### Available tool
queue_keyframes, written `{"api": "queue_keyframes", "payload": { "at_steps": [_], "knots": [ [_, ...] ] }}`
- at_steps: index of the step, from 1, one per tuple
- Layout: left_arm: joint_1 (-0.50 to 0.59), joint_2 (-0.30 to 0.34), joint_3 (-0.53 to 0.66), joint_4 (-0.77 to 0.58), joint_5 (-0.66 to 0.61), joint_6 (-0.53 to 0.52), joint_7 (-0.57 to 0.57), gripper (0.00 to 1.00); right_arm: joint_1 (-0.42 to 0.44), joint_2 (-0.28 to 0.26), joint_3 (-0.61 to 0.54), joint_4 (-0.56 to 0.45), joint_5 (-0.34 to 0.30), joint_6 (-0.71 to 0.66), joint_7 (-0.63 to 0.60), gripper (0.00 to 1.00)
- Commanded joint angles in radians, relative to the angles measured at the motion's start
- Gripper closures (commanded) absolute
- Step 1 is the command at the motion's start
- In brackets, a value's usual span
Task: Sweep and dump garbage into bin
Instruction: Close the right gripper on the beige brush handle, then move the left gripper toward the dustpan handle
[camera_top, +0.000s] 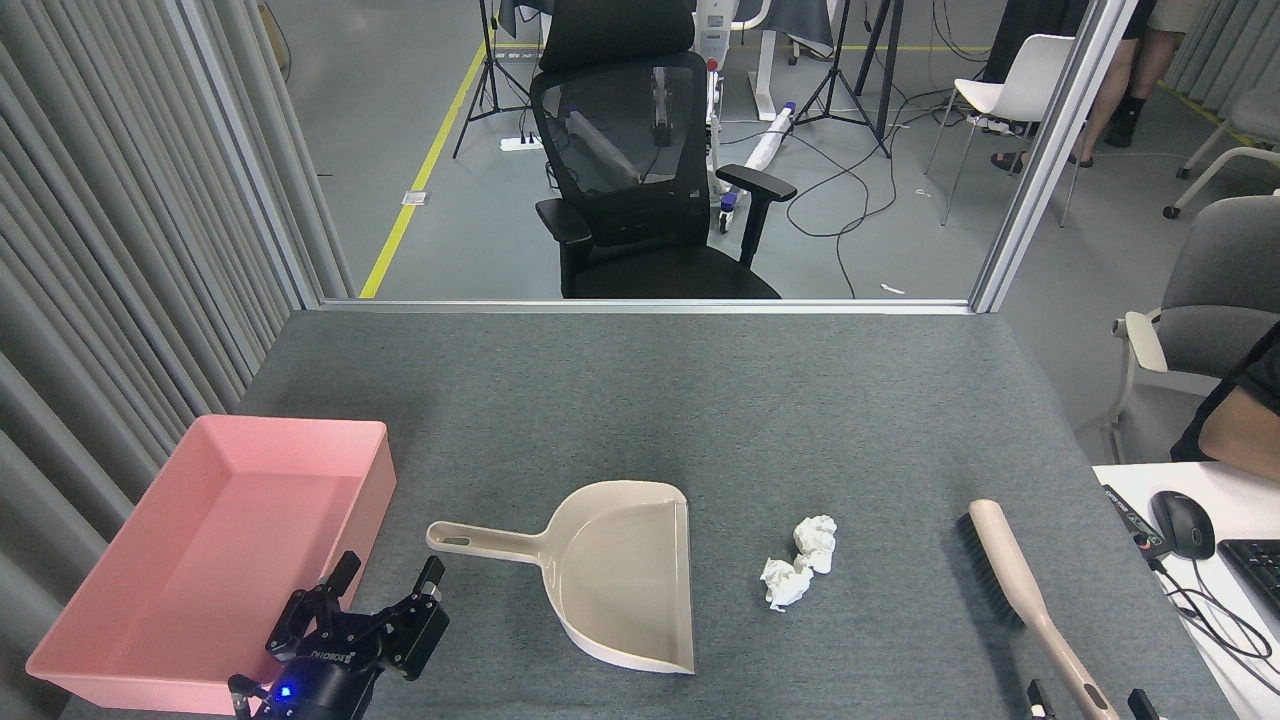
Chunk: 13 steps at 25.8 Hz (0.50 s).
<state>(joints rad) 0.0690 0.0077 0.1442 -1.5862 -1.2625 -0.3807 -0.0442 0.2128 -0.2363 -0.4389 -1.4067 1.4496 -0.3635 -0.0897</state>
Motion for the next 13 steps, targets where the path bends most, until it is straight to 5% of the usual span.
{"api": "queue_keyframes", "payload": {
  "at_steps": [1, 13],
  "knots": [
    [0.0, 0.0, 0.0, 0.0, 0.0, 0.0, 0.0, 0.01, -0.015, -0.012, 0.0, 0.026, 0.0, 0.003, 0.001, 0.02],
    [-0.002, -0.002, 0.0, 0.003, 0.005, 0.002, 0.0, 0.01, -0.039, -0.02, 0.002, 0.045, 0.0, 0.003, -0.002, 0.03]
  ]
}}
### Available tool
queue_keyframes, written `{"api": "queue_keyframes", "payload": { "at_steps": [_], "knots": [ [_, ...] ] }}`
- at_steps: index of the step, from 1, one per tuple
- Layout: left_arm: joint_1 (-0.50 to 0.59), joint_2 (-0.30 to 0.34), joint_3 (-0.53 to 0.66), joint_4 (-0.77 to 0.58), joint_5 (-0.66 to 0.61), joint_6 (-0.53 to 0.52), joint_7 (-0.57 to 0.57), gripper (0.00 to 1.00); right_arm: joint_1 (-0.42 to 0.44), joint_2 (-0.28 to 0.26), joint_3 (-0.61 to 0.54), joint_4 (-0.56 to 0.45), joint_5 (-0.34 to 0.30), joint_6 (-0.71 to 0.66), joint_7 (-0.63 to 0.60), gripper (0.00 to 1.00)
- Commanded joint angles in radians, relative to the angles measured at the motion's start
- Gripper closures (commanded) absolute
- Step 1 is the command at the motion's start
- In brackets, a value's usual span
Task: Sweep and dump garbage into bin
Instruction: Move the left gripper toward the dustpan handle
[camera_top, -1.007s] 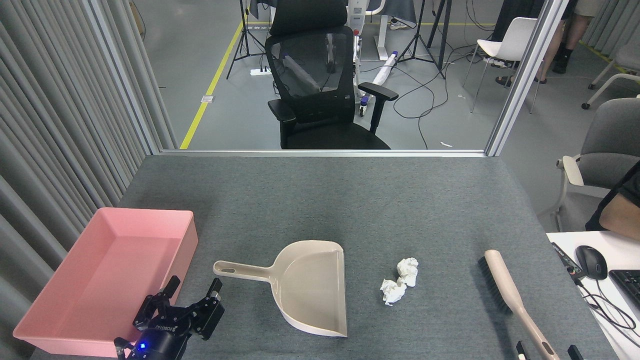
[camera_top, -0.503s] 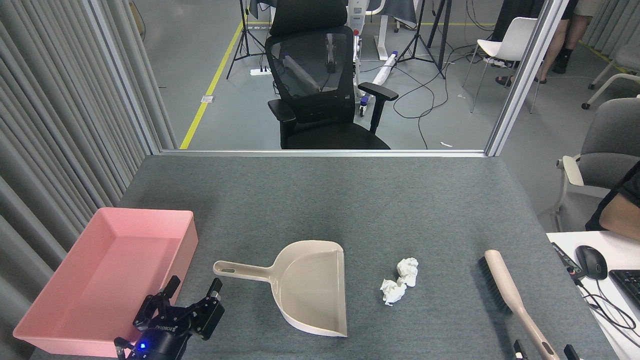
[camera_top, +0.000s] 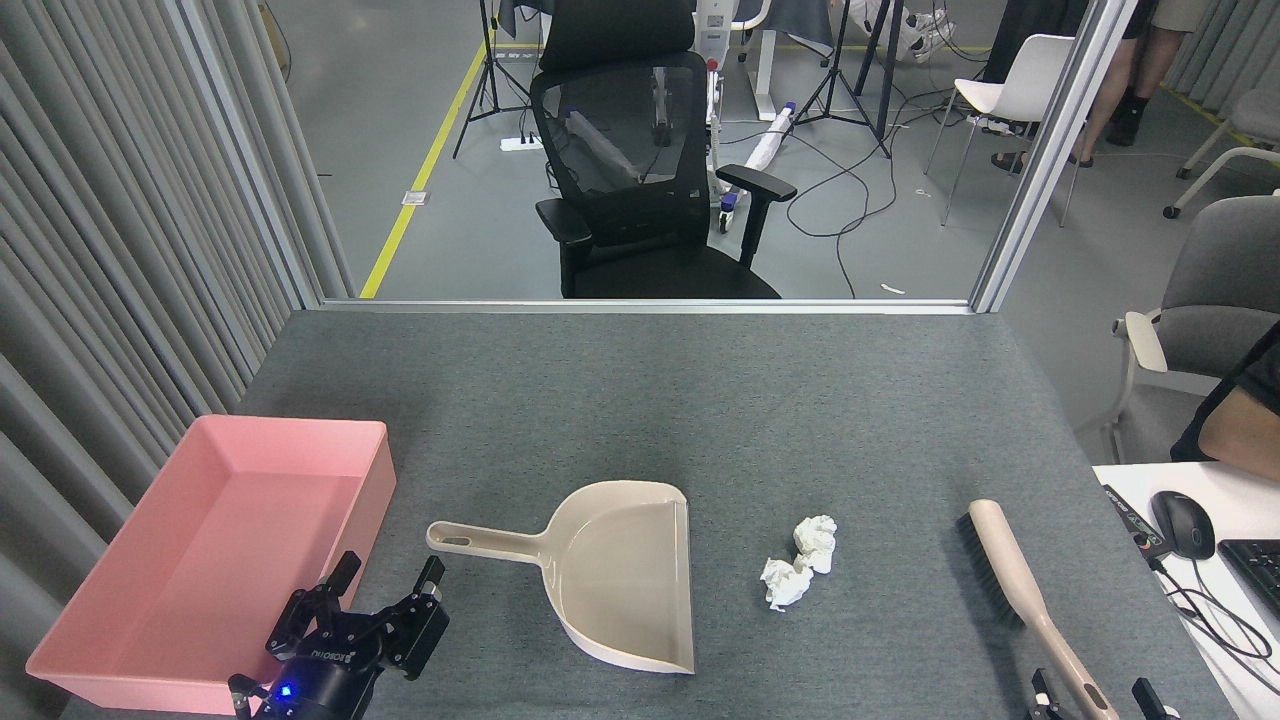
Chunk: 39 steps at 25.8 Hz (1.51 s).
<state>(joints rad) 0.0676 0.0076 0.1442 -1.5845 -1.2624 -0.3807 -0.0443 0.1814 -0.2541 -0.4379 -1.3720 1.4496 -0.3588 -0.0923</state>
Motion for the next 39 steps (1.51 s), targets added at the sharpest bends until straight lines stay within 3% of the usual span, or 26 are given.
{"api": "queue_keyframes", "payload": {
  "at_steps": [1, 3, 8, 11, 14, 16, 26, 30, 39],
  "knots": [
    [0.0, -0.005, 0.0, 0.004, 0.011, 0.002, -0.002, 0.01, -0.008, -0.002, 0.001, 0.01, 0.0, -0.003, -0.004, 0.03],
    [0.0, -0.038, 0.0, 0.018, 0.044, 0.002, -0.003, 0.01, -0.008, -0.004, -0.001, 0.01, 0.0, -0.006, -0.004, 0.03],
    [0.009, -0.087, -0.028, 0.047, 0.301, 0.017, -0.039, 0.01, -0.008, -0.002, 0.001, 0.01, 0.0, -0.008, -0.012, 0.03],
    [0.009, -0.087, -0.078, 0.072, 0.566, 0.055, -0.052, 0.01, -0.008, -0.002, 0.001, 0.01, 0.0, -0.008, -0.018, 0.06],
    [0.008, -0.087, -0.143, 0.08, 0.857, 0.204, -0.065, 0.01, -0.008, -0.004, 0.001, 0.01, 0.0, -0.008, -0.018, 0.1],
    [0.006, -0.089, -0.152, 0.083, 0.942, 0.241, -0.065, 0.01, -0.008, -0.002, -0.001, 0.01, 0.0, -0.008, -0.018, 0.12],
    [-0.006, -0.092, -0.164, 0.161, 0.94, 0.241, -0.048, 0.01, -0.007, -0.002, 0.001, 0.011, 0.0, -0.009, -0.02, 0.12],
    [-0.009, -0.092, -0.164, 0.159, 0.942, 0.24, -0.046, 0.01, -0.007, -0.002, 0.014, 0.011, 0.0, -0.008, -0.02, 0.2],
    [-0.035, -0.09, -0.161, 0.167, 0.942, 0.24, -0.048, 0.01, -0.008, -0.002, 0.016, 0.013, 0.0, -0.008, -0.02, 0.21]
  ]
}}
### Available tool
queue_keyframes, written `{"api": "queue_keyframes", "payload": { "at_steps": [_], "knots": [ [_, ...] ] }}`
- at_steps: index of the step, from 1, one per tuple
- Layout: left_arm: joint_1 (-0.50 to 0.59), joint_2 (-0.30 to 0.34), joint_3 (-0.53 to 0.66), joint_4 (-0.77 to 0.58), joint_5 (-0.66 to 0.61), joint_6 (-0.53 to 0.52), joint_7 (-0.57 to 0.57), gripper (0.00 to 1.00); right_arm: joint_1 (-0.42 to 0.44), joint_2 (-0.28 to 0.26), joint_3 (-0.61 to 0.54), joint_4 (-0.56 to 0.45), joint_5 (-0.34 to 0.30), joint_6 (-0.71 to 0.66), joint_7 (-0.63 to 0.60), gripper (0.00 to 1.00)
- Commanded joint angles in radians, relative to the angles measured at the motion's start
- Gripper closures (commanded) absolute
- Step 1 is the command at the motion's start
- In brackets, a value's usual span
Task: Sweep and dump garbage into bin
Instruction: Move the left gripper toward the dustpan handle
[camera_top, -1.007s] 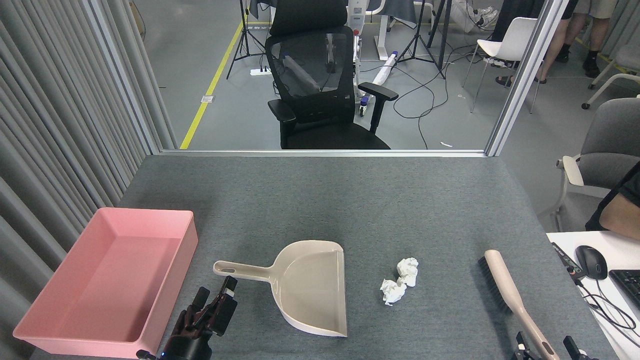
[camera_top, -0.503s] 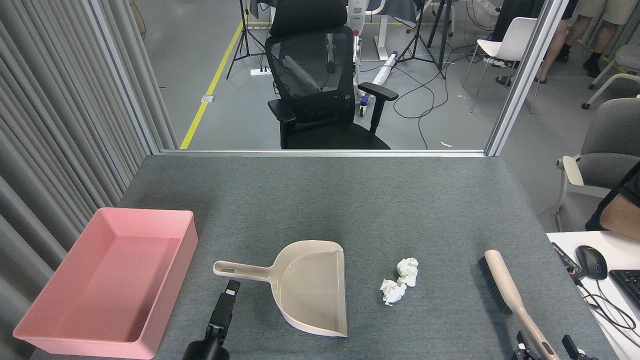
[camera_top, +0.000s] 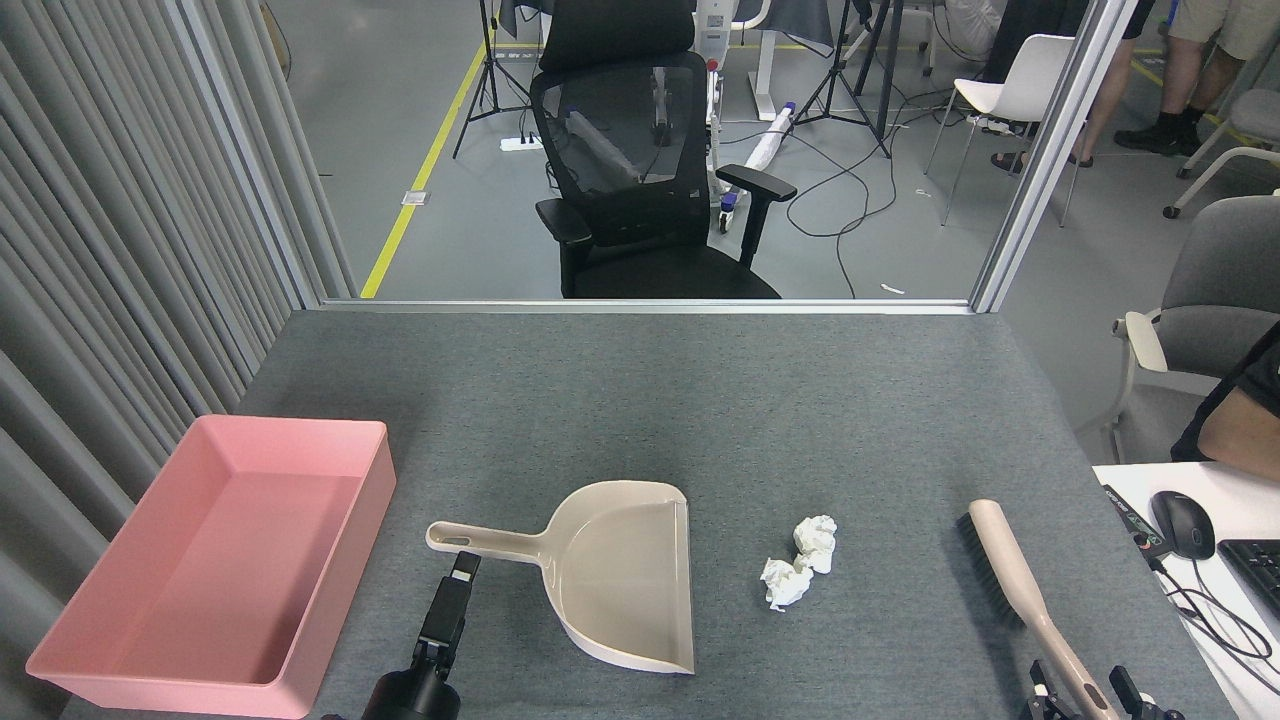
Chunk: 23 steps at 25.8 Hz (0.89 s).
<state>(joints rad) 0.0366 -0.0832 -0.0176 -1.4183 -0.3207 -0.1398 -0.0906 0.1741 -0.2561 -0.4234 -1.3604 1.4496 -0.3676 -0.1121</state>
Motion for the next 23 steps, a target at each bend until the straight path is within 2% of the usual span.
{"api": "queue_keyframes", "payload": {
  "at_steps": [1, 7, 9, 19, 23],
  "knots": [
    [-0.003, 0.0, 0.001, 0.002, 0.0, -0.003, -0.001, 0.01, -0.001, 0.0, 0.002, 0.004, 0.0, 0.001, 0.0, 0.21],
    [-0.001, -0.003, -0.004, -0.008, 0.0, -0.004, -0.001, 0.01, -0.001, 0.001, 0.002, 0.009, 0.0, 0.001, 0.0, 0.21],
    [-0.001, -0.001, -0.002, -0.01, 0.0, -0.004, -0.001, 0.01, -0.001, 0.0, 0.002, 0.009, 0.0, 0.001, 0.0, 0.32],
    [-0.004, -0.001, -0.001, -0.011, -0.001, -0.004, -0.001, 0.01, -0.001, 0.0, 0.003, 0.012, 0.0, -0.001, -0.003, 0.33],
    [-0.004, -0.003, -0.002, -0.011, 0.0, -0.004, -0.001, 0.01, -0.001, 0.0, 0.003, 0.012, 0.0, 0.001, -0.004, 0.36]
  ]
}}
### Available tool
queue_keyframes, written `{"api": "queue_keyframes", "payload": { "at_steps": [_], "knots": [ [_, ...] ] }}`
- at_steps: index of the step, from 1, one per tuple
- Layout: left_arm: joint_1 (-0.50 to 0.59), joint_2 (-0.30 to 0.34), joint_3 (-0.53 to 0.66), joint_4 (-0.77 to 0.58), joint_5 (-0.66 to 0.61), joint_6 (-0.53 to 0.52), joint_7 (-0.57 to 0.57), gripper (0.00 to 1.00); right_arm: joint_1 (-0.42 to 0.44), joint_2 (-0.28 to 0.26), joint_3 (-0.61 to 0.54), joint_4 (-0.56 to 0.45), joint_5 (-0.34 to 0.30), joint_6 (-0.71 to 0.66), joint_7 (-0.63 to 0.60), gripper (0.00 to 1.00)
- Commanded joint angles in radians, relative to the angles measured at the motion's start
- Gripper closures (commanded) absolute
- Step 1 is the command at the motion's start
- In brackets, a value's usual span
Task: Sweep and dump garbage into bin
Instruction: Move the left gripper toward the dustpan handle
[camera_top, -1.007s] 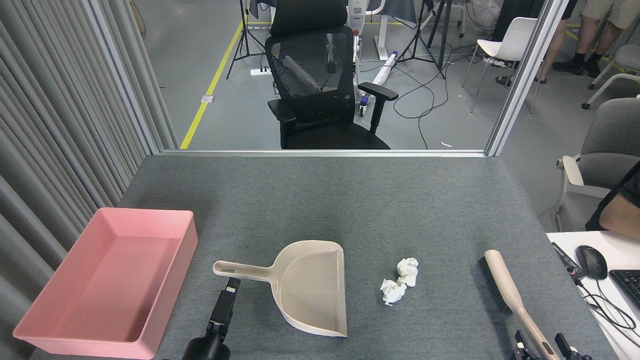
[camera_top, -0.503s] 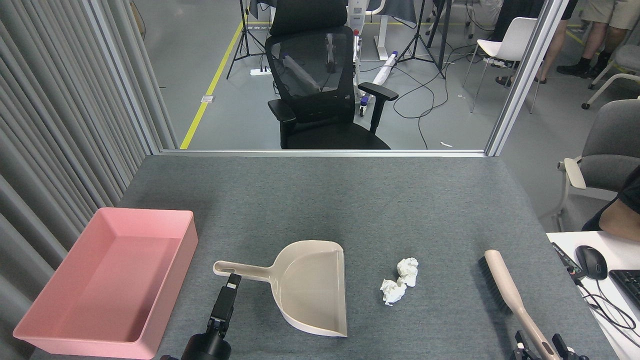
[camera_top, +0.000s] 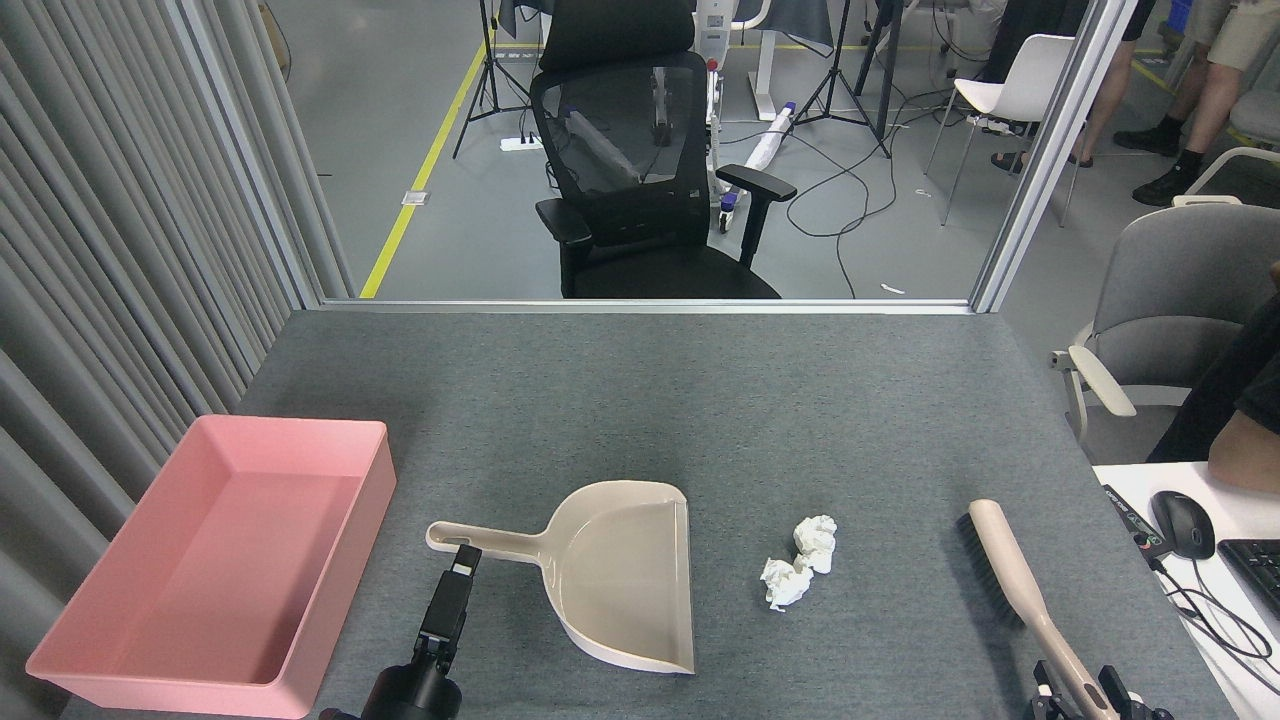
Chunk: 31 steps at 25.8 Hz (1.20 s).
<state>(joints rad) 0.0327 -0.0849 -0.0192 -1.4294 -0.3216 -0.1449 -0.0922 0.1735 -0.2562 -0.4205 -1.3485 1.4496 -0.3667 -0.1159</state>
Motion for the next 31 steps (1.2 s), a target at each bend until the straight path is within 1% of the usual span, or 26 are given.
{"api": "queue_keyframes", "payload": {
  "at_steps": [1, 4, 11, 13, 15, 16, 19, 20, 23, 24, 25, 28, 29, 31],
  "knots": [
    [-0.001, -0.001, -0.001, 0.0, -0.001, 0.001, 0.0, 0.01, 0.001, 0.0, 0.0, 0.0, 0.0, -0.001, -0.001, 0.37],
    [-0.001, -0.001, 0.001, 0.0, -0.001, 0.001, 0.0, 0.01, 0.001, 0.0, 0.002, 0.0, 0.0, -0.001, -0.001, 0.43],
    [-0.004, -0.001, 0.001, -0.003, -0.001, 0.001, 0.0, 0.01, 0.0, 0.0, 0.019, 0.002, 0.0, 0.0, -0.001, 0.44],
    [-0.007, 0.001, 0.001, -0.002, -0.001, 0.001, 0.0, 0.01, 0.0, -0.002, 0.019, 0.002, 0.0, 0.0, -0.001, 0.51],
    [-0.007, 0.001, 0.001, -0.002, -0.001, -0.001, 0.0, 0.01, 0.001, -0.002, 0.02, 0.002, 0.0, 0.0, -0.002, 0.53],
    [-0.008, 0.001, 0.001, -0.002, -0.001, -0.001, 0.0, 0.01, 0.001, -0.002, 0.02, 0.002, 0.0, -0.001, -0.007, 0.57],
    [-0.008, 0.001, 0.001, -0.002, -0.001, 0.001, 0.0, 0.01, 0.003, -0.002, 0.02, 0.002, 0.0, -0.001, -0.015, 0.62],
    [-0.01, 0.001, 0.001, -0.002, -0.001, 0.001, 0.0, 0.01, 0.003, -0.002, 0.02, 0.002, 0.0, -0.001, -0.016, 0.65],
    [-0.011, 0.001, 0.001, 0.0, -0.001, 0.001, 0.0, 0.01, 0.004, -0.002, 0.022, 0.002, 0.0, -0.001, -0.018, 0.69],
    [-0.011, 0.001, -0.001, -0.002, -0.001, 0.001, 0.0, 0.01, 0.006, -0.002, 0.023, 0.002, 0.0, -0.001, -0.021, 0.73],
    [-0.011, 0.001, -0.001, 0.0, -0.001, 0.001, 0.0, 0.01, 0.006, -0.002, 0.028, 0.002, 0.0, -0.001, -0.024, 0.73],
    [-0.011, 0.001, -0.001, 0.0, -0.001, 0.001, 0.0, 0.01, 0.008, -0.002, 0.034, 0.002, 0.0, -0.001, -0.028, 0.8],
    [-0.016, 0.001, -0.001, 0.001, -0.001, 0.001, 0.0, 0.01, 0.009, -0.002, 0.034, 0.002, 0.0, -0.001, -0.038, 0.84],
    [-0.017, 0.001, -0.001, 0.004, -0.001, 0.001, 0.0, 0.01, 0.011, -0.002, 0.034, 0.002, 0.0, -0.001, -0.042, 0.86]
  ]
}}
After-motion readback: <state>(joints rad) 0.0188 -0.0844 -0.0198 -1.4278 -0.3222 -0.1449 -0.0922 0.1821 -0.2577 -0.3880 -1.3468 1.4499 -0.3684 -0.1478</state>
